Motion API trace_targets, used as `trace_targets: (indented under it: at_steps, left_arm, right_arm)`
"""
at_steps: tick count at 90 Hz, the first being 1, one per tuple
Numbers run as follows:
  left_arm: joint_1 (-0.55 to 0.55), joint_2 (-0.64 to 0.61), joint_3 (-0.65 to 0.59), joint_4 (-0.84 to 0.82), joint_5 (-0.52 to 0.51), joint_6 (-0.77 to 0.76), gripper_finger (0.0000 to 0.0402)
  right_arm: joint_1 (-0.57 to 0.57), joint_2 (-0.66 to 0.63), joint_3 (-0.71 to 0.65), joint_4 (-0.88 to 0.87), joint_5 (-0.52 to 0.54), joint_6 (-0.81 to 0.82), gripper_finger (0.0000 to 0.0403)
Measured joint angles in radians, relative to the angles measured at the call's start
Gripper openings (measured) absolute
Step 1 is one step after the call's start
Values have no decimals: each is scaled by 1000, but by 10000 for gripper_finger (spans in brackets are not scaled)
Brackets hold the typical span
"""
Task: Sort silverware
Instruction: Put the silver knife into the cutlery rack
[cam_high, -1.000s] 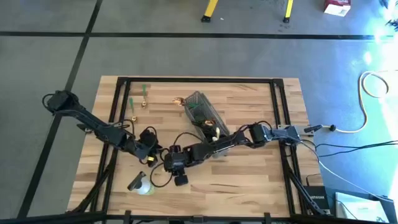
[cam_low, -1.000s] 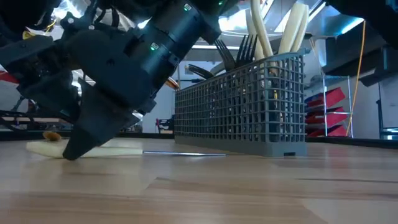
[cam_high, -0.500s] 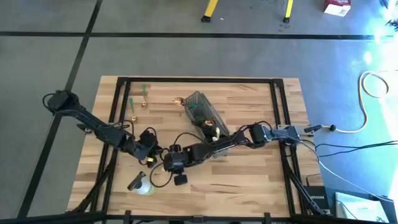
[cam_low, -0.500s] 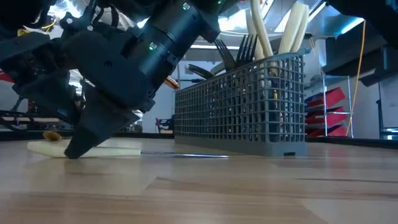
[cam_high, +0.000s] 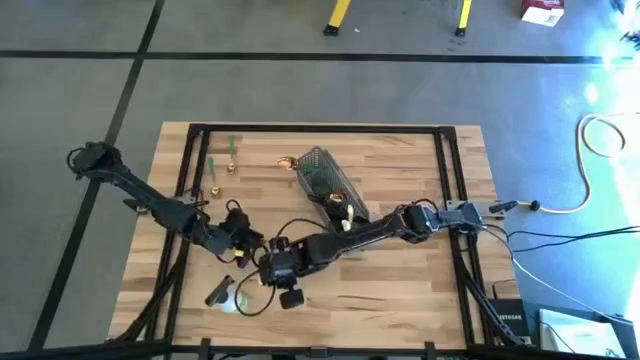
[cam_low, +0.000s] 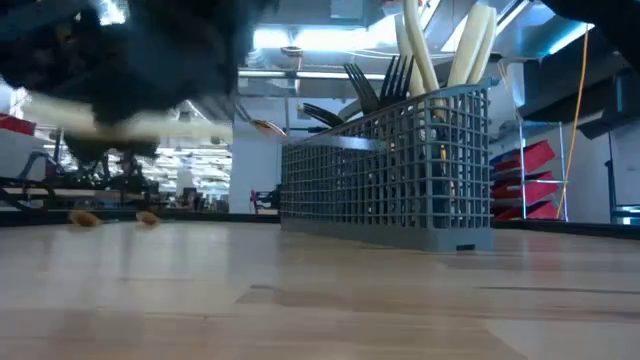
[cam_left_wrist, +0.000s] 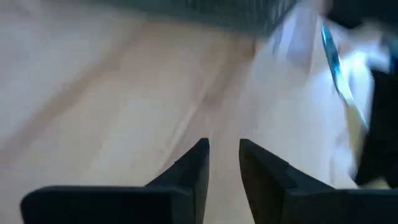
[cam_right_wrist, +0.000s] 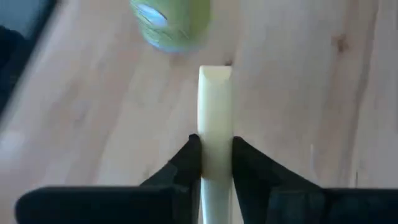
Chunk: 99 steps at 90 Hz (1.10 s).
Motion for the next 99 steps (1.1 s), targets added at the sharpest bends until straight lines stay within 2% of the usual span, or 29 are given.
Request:
trace_targets:
  at_steps: [13,28,54,75,99]
  left_arm:
    - [-5,-118,0,-1,-70,79,72]
    - [-5,-208,-2,0,-77,121,72]
    - [-5,-217,-3,-2,-79,134,72]
    - [-5,-217,-3,-2,-80,150,72]
    - [-5,-217,-3,0,-91,167,72]
  right_arm:
    - [24,-82,-21,36,-51,7,55]
    - [42,-178,-20,-6,-17,-31,55]
    - [78,-332,-20,29,10,-88,55]
    - [141,-447,-21,-26,168,-99,55]
    - [267,-549,-21,-139,450,-92,56]
